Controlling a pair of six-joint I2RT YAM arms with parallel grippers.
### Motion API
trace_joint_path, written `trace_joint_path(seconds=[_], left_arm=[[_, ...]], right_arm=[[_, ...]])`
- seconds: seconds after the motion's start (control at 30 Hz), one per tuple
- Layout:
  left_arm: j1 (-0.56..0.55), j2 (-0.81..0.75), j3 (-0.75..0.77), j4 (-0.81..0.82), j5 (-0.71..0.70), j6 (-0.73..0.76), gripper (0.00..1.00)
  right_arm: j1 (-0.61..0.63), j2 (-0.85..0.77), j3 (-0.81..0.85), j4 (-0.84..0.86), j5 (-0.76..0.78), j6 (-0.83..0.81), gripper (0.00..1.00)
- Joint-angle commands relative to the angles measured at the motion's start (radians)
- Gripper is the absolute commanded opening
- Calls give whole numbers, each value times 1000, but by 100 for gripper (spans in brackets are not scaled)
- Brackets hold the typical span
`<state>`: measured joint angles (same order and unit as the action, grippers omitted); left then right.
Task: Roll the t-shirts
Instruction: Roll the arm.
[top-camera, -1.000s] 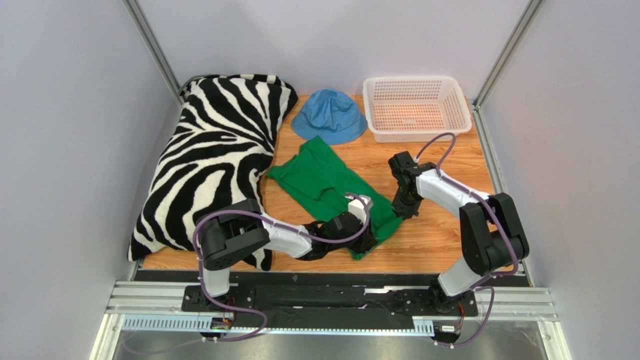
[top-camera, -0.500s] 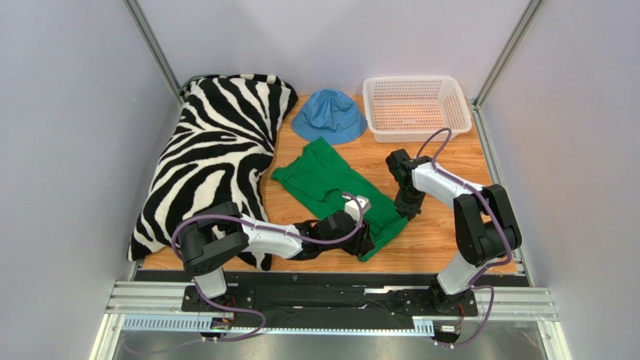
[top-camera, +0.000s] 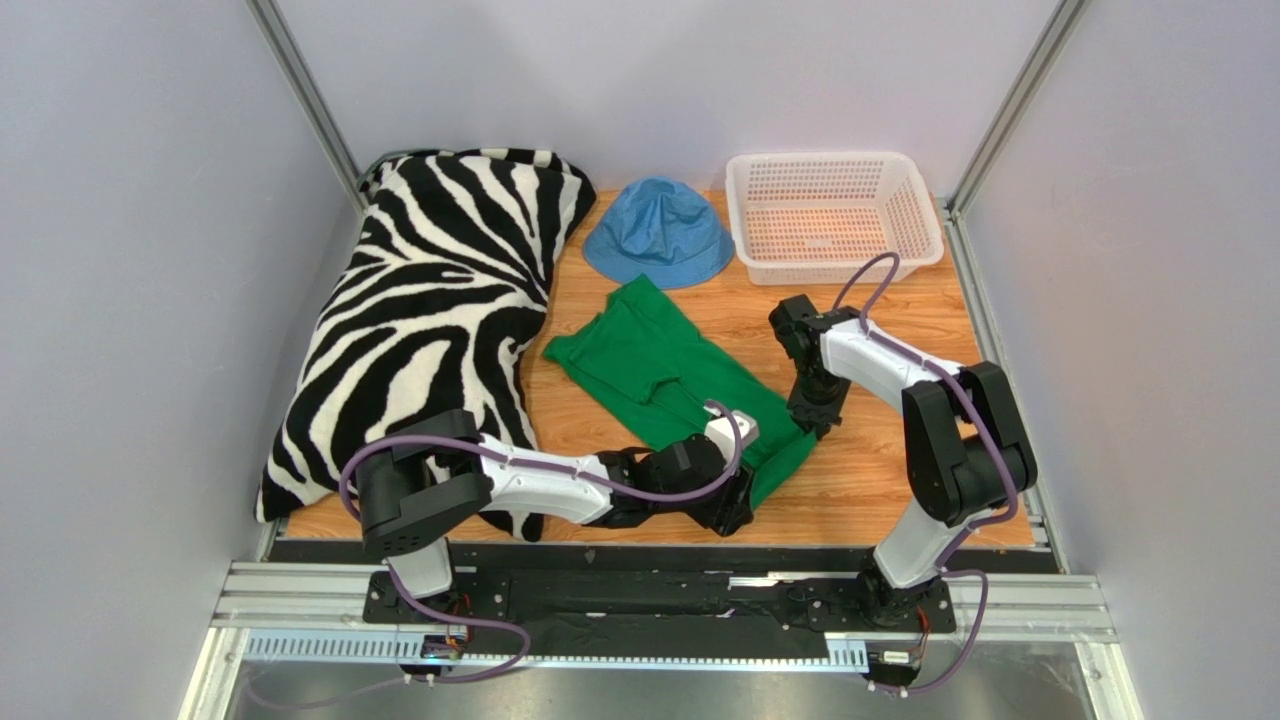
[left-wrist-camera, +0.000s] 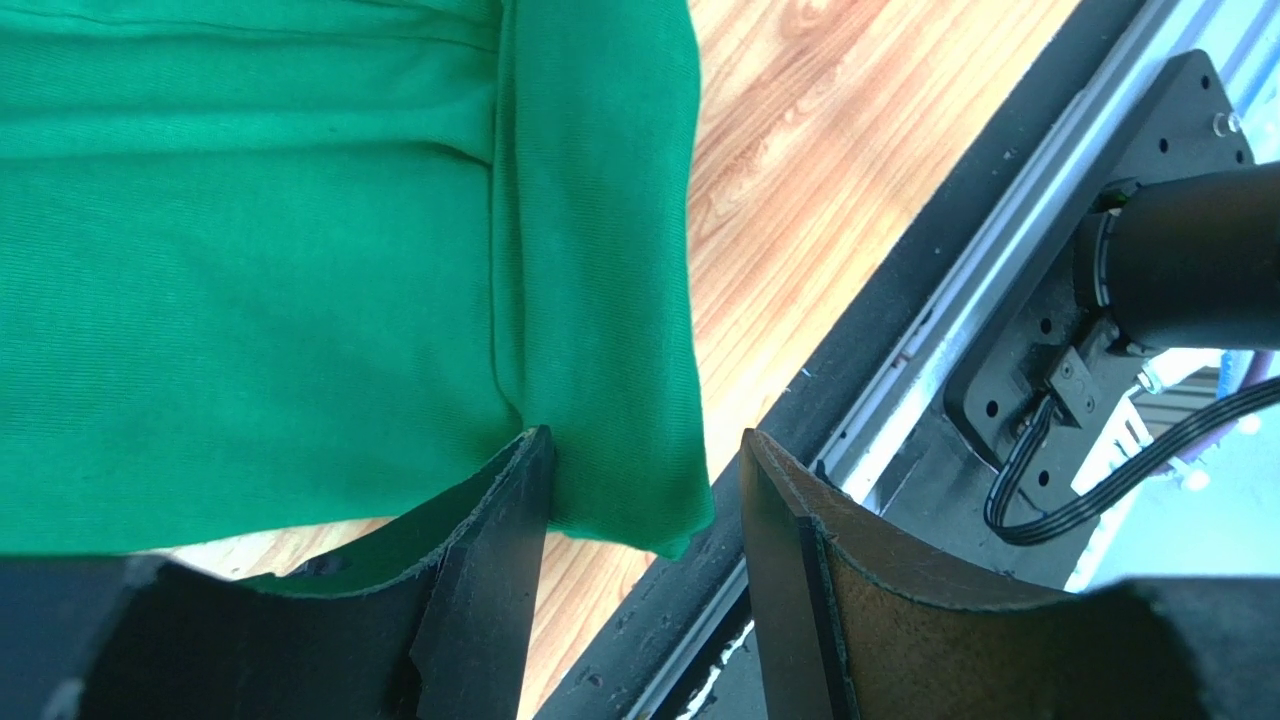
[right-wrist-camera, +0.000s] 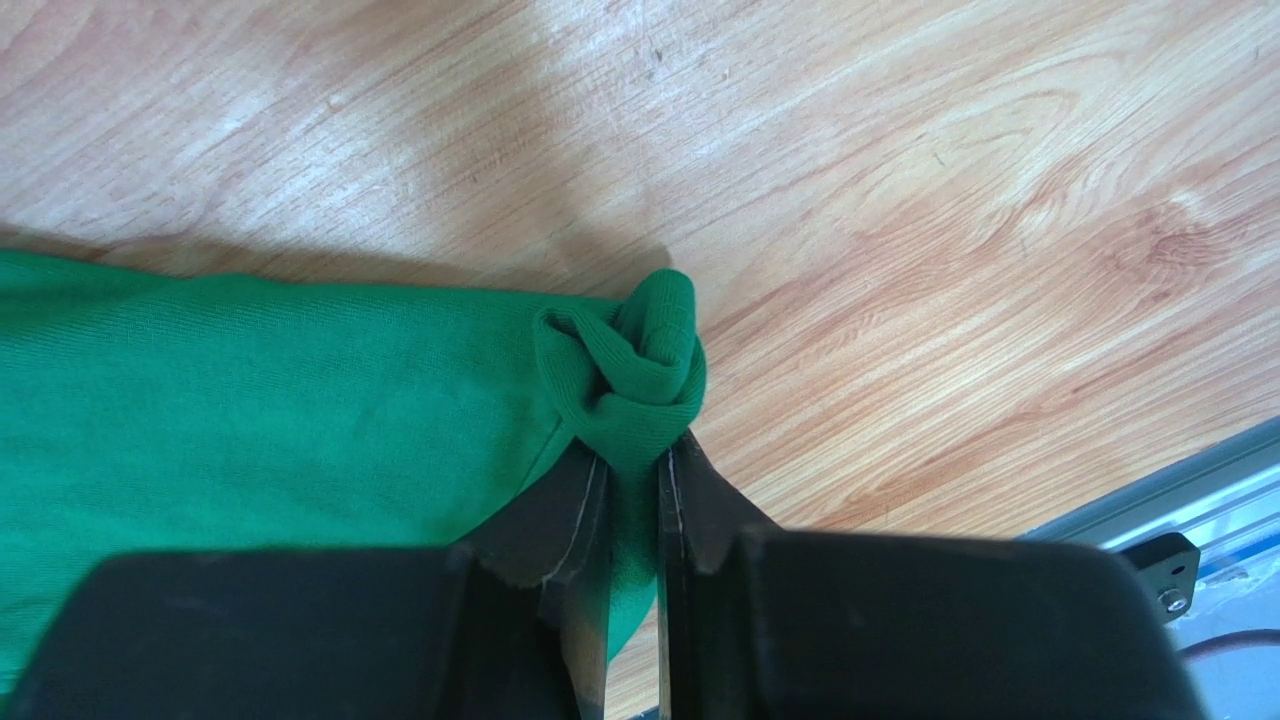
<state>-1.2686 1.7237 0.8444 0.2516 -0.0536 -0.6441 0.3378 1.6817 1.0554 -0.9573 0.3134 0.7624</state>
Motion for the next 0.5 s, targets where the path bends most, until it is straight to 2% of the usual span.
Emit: trace_joint_path(seconds=[0.0, 0.23, 0.47], left_arm=[[-11, -9, 61, -63, -12, 26, 57], [-21, 30, 88, -110, -45, -3, 57], [-31, 71, 113, -153, -72, -35, 51]], right_arm=[[-2, 12, 40, -17, 36, 15, 0], [0, 27, 52, -24, 35, 23, 0], [-2, 39, 63, -32, 33, 29, 0]])
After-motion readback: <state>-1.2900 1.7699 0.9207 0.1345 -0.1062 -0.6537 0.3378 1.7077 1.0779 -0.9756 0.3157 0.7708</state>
